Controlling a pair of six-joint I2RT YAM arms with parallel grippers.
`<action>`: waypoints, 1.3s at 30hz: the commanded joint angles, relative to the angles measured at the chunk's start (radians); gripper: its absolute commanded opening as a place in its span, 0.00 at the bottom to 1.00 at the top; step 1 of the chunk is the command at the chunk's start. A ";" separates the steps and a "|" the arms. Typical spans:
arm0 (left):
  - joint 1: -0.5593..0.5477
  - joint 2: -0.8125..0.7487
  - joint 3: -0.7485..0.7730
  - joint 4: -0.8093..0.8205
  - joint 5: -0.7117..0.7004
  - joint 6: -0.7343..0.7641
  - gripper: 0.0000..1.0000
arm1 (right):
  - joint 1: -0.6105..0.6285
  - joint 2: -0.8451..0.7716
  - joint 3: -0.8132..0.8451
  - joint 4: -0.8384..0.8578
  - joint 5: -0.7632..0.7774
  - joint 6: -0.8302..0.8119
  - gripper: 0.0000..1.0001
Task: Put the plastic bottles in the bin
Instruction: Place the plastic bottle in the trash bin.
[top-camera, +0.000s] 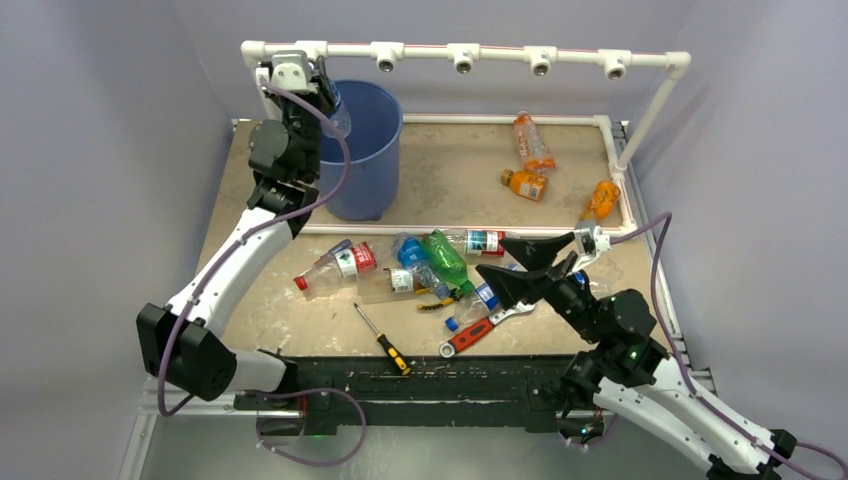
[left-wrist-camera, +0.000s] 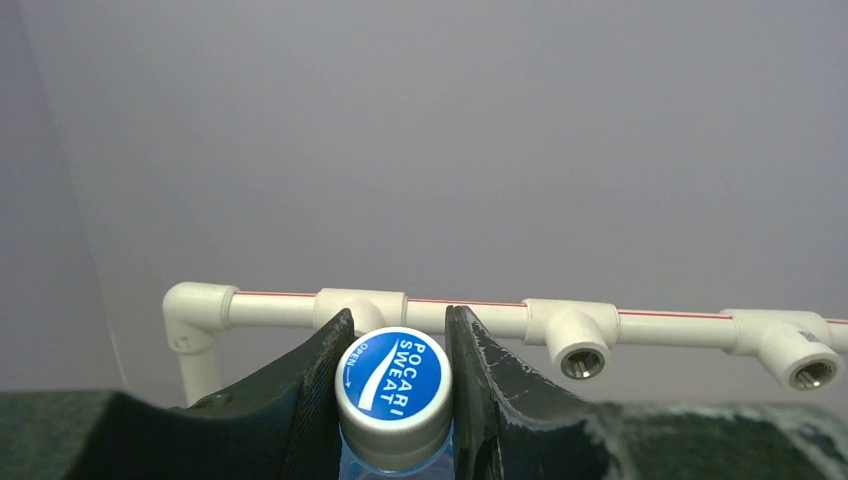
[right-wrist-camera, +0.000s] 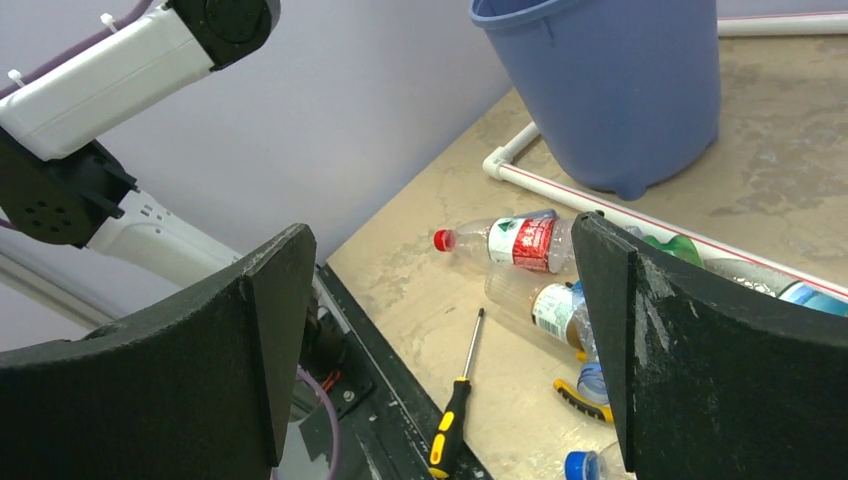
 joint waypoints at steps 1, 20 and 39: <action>0.049 0.033 0.058 0.112 0.063 -0.142 0.00 | 0.000 -0.029 -0.025 0.001 0.058 0.025 0.99; 0.118 0.072 0.010 -0.147 0.066 -0.322 0.73 | 0.000 -0.039 -0.007 -0.138 0.192 0.194 0.99; 0.116 -0.370 -0.139 -0.721 0.510 -0.619 0.99 | 0.000 0.140 0.173 -0.322 0.277 0.012 0.95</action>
